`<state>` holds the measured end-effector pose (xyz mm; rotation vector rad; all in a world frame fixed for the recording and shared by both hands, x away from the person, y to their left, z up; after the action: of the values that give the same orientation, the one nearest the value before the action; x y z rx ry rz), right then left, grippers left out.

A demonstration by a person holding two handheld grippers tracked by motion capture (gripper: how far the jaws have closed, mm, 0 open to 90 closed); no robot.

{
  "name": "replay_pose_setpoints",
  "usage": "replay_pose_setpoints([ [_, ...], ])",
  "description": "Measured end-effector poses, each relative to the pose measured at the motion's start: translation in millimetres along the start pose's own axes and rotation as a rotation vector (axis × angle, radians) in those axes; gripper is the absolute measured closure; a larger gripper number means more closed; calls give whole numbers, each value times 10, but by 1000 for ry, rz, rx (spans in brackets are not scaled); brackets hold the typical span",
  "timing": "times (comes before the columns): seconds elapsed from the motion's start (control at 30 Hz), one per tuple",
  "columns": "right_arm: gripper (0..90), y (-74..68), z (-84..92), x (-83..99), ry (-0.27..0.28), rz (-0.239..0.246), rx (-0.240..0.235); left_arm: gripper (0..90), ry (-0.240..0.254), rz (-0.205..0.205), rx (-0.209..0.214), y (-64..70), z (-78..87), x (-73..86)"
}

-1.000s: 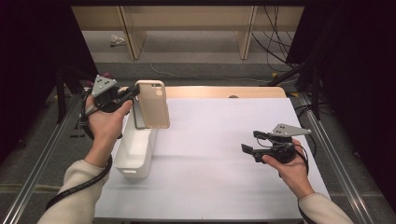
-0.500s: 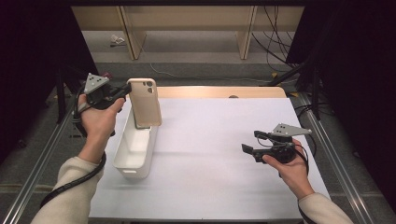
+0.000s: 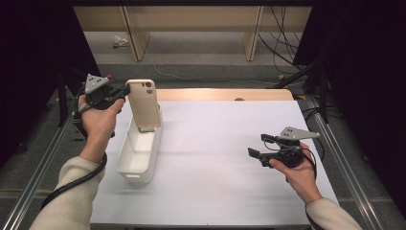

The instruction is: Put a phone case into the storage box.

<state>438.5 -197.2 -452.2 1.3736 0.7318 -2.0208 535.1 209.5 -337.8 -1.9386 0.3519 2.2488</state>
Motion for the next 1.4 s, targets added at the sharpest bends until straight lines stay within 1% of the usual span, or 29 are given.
replay_pose_setpoints([
  [0.07,208,2,1,2,-2,0,0,857,-1,5,-7,-24,-13,0],
  [0.27,203,5,0,3,-1,-2,2,857,-11,-12,-27,-84,-75,16],
  [0.37,202,6,2,1,-2,-3,3,857,-11,-11,-32,-111,-119,29],
  [0.5,201,9,1,1,-1,-5,4,857,-21,-20,-43,-151,-164,55],
  [0.9,200,10,-1,3,-1,-6,4,857,-31,-35,-69,-245,-251,110],
  [1.4,199,11,-2,5,-1,-9,3,856,-50,-51,-91,-298,-385,235],
])
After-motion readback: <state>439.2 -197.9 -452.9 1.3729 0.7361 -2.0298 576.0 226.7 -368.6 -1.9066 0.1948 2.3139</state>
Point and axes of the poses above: each handheld gripper's, and its own axes: z roughly backward along the jaws, x roughly out of its underside, y roughly to its right, the point moved 10 cm from there along -z, roughly forward along the jaws, and after that the axes turned 8 degrees about y, right-handed, at the moved point
